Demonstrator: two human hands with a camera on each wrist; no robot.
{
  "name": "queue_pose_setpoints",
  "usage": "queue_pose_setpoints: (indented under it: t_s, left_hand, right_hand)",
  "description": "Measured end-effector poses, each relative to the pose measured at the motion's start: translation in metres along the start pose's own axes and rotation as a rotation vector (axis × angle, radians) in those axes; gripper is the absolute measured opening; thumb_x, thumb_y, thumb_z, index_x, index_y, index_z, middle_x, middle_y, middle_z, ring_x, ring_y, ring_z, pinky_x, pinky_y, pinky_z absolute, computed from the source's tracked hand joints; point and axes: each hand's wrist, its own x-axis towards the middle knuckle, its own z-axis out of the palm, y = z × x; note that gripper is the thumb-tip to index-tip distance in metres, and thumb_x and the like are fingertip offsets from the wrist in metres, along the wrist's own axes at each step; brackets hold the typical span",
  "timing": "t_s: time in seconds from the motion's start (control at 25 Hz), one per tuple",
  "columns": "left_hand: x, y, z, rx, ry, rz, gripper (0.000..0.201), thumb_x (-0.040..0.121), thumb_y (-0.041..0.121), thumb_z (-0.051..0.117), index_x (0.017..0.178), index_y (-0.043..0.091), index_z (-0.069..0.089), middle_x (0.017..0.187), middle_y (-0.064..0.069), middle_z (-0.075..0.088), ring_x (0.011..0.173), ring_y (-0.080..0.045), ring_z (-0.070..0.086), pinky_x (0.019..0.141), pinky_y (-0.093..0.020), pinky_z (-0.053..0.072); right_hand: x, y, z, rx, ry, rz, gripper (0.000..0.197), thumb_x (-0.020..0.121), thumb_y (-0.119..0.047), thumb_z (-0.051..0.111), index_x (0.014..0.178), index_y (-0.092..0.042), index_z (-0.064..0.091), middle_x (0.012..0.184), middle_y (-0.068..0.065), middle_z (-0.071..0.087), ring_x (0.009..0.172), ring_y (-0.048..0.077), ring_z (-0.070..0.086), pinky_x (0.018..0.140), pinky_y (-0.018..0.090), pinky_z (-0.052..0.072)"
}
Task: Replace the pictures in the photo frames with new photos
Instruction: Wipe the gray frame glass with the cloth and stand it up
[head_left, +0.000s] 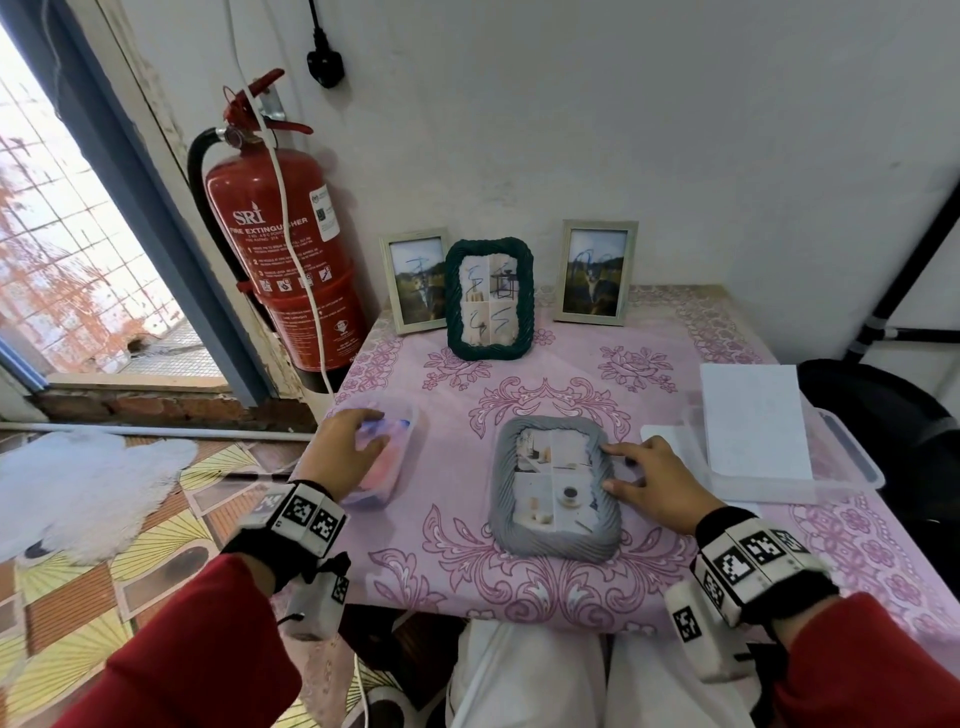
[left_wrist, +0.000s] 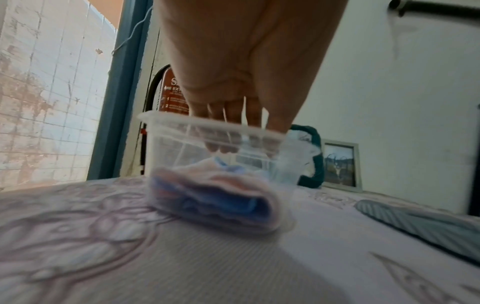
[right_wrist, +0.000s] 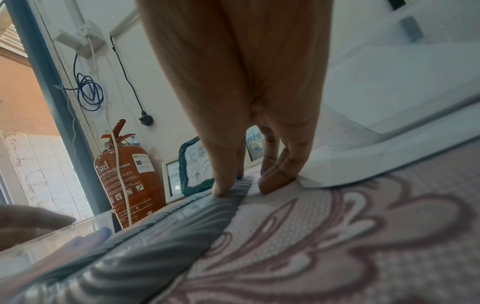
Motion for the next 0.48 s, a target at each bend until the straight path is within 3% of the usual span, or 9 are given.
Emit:
queue_pose_setpoints:
  t_s: [0.12, 0.2, 0.28, 0.4, 0.48]
  left_hand:
    - [-0.002, 0.027, -0.001, -0.109, 0.173, 0.113, 0.028, 0.088, 0.016, 0.06, 0.115, 0.014, 0.061, 0.117, -0.004, 0.059, 0.099, -0.015, 0.055, 0.088, -0.025, 0.04]
    - [-0.007, 0.049, 0.005, -0.224, 0.169, 0.166, 0.025, 0.087, 0.014, 0.06, 0.112, 0.015, 0.061, 0.11, -0.001, 0.061, 0.093, -0.012, 0.055, 0.084, -0.024, 0.041]
    - [-0.011, 0.067, 0.019, -0.308, 0.086, 0.163, 0.024, 0.088, 0.015, 0.061, 0.112, 0.014, 0.061, 0.105, -0.001, 0.062, 0.093, -0.013, 0.057, 0.083, -0.023, 0.043]
    - [-0.016, 0.083, 0.046, -0.394, -0.106, 0.038, 0.03, 0.087, 0.016, 0.063, 0.116, 0.01, 0.057, 0.098, -0.003, 0.06, 0.087, -0.015, 0.057, 0.075, -0.021, 0.046]
    - [-0.021, 0.088, 0.064, -0.435, -0.221, -0.073, 0.036, 0.086, 0.015, 0.065, 0.119, 0.006, 0.054, 0.097, -0.007, 0.057, 0.086, -0.02, 0.056, 0.08, -0.034, 0.051]
  right_hand:
    - [0.002, 0.001, 0.002, -0.02, 0.0, 0.003, 0.053, 0.089, -0.019, 0.061, 0.139, -0.017, 0.041, 0.117, 0.015, 0.039, 0.108, 0.03, 0.054, 0.102, 0.03, 0.039]
    - [0.003, 0.003, 0.004, -0.045, 0.014, -0.005, 0.052, 0.09, -0.01, 0.056, 0.139, -0.016, 0.041, 0.101, 0.012, 0.045, 0.102, 0.028, 0.053, 0.093, 0.027, 0.041]
    - [0.003, 0.007, 0.006, -0.04, 0.037, -0.011, 0.052, 0.088, -0.002, 0.052, 0.138, -0.012, 0.043, 0.086, 0.013, 0.053, 0.09, 0.024, 0.051, 0.076, 0.022, 0.038]
    - [0.004, 0.011, 0.006, 0.052, 0.075, 0.008, 0.043, 0.091, -0.004, 0.047, 0.134, -0.007, 0.049, 0.087, 0.014, 0.062, 0.08, 0.018, 0.05, 0.056, 0.013, 0.034]
    - [0.004, 0.01, 0.006, 0.107, 0.073, 0.035, 0.043, 0.093, -0.018, 0.052, 0.134, -0.008, 0.049, 0.104, 0.014, 0.061, 0.088, 0.017, 0.052, 0.065, 0.013, 0.036]
